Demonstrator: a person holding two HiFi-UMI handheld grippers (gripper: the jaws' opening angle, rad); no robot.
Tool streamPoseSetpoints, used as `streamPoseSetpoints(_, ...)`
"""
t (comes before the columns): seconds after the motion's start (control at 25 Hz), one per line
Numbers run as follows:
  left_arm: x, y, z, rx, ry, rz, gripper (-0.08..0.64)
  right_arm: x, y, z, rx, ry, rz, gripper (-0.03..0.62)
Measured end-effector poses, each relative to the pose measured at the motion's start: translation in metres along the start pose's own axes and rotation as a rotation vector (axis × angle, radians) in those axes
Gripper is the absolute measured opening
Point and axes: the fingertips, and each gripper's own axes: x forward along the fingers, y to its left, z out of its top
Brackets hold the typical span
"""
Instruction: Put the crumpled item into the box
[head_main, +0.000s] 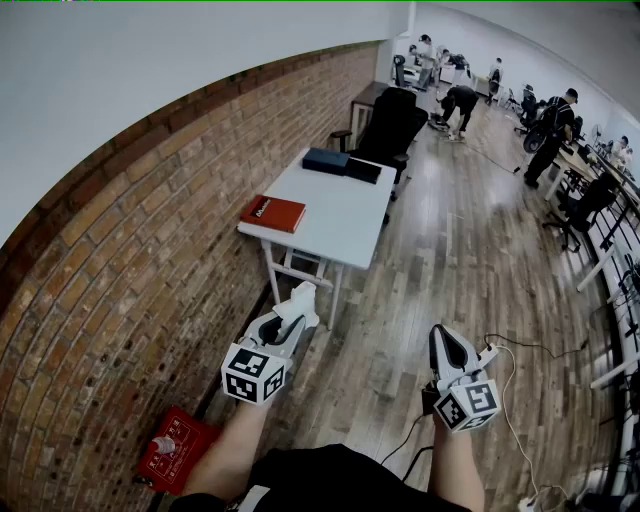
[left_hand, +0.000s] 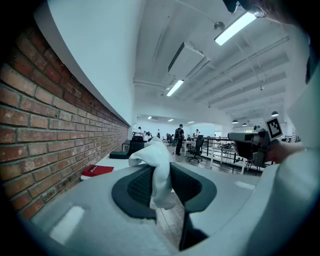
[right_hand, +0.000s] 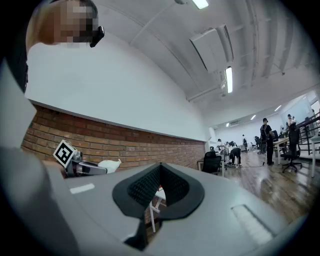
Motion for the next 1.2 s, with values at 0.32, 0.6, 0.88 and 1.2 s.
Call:
streamPoseSetpoints(0.32,0.004,0.000,-0.016,-0.037,0.022,0.025,0.094,-0.005,-0.005,-0.012,-0.005,0.035,0.017,-0.003)
streamPoseSetpoints(0.6,0.017,-0.027,-0.016,-0.026,0.026,0.024,0.094,-0.034,-0.023,-0.036,0.061,0.089,0.042,-0.002)
streamPoseSetpoints(0.88,0.039,-0.081,-0.031,-0.034,0.052,0.001,0.094,-0.089,-0.069,-0.061,0.109,0.150,0.019,0.000)
streamPoseSetpoints(1.2,0.076,-0.151,-0.037,-0.003,0.084,-0.074,0.094,-0.149,-0.121,-0.064,0.141,0.144,-0.059,0.000)
